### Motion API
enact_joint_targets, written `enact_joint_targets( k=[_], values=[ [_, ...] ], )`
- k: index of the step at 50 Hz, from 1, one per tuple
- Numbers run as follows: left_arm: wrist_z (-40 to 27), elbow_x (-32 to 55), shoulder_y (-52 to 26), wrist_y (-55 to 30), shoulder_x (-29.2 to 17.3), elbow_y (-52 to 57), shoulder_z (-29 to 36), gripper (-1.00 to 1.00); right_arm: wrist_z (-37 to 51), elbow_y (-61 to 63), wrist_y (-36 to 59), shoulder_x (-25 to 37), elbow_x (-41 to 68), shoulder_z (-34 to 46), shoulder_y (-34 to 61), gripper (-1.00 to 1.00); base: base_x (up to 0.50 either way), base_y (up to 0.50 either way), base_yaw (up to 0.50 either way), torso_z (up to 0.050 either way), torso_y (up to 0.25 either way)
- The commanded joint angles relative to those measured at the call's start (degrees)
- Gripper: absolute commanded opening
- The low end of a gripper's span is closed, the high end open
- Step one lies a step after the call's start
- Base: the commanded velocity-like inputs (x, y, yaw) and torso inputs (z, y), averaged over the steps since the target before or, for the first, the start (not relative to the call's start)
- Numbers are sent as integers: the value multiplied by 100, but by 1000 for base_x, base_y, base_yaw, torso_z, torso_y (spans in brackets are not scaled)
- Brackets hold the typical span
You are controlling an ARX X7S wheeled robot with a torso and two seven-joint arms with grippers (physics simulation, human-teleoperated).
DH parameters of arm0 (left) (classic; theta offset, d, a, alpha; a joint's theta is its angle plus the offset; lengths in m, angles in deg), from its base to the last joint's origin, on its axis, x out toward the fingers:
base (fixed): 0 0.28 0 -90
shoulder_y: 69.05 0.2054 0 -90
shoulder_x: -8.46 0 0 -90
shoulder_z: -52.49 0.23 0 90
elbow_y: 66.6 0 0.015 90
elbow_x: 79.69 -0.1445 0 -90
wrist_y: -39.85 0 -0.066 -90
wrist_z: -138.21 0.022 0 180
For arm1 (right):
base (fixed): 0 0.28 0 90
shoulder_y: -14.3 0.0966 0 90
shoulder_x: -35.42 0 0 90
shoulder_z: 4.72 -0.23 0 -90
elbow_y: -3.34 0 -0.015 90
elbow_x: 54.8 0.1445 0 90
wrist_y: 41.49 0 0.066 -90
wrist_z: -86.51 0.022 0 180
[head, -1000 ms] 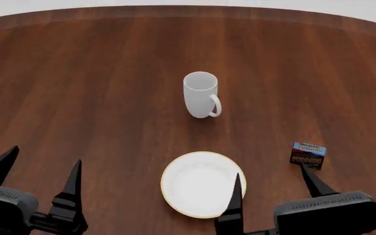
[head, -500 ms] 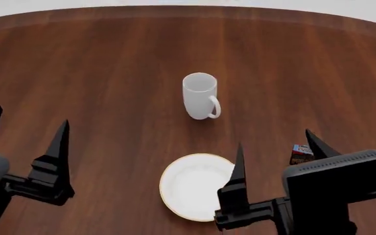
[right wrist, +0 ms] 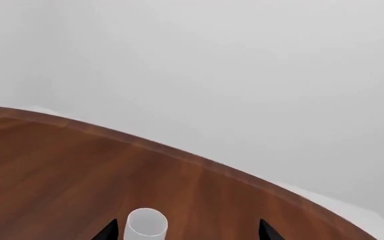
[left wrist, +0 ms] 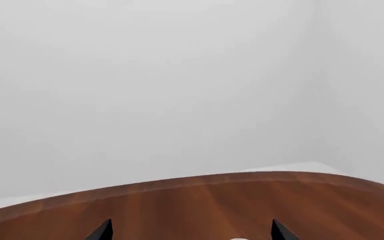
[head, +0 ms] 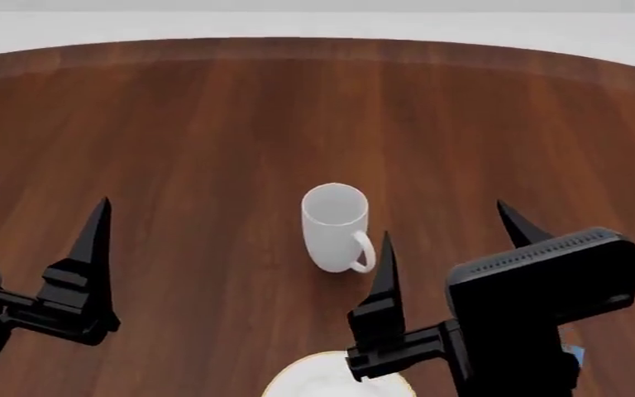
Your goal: Put the white mug on the plate.
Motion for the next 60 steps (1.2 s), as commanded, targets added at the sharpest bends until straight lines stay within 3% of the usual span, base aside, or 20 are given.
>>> enact_joint_targets(
  k=[1, 25, 35, 44, 60],
  values=[
    [-18, 34, 5, 36, -14, -23, 1, 100, 0, -26, -8, 15, 3, 73, 39, 100, 500, 0, 0, 0, 0],
    [-149, 40, -19, -19, -53, 85, 126, 100, -40, -153, -105, 7, 204, -184, -78, 100, 467, 0, 0, 0, 1],
    [-170, 95, -35, 15, -54, 50, 81, 100, -260, -705, 144, 25, 457, -312, 476, 100, -2, 0, 0, 0, 0],
    [-140, 138, 59, 298, -65, 272, -35, 100, -1009, -1675, 96, 534, 393, 156, 1474, 100, 0, 0, 0, 18, -99],
    [-247, 215, 88, 318, -86, 542, -99, 100, -1385, -1592, 606, 1082, 434, 392, 1962, 100, 0, 0, 0, 37, -167]
  ],
)
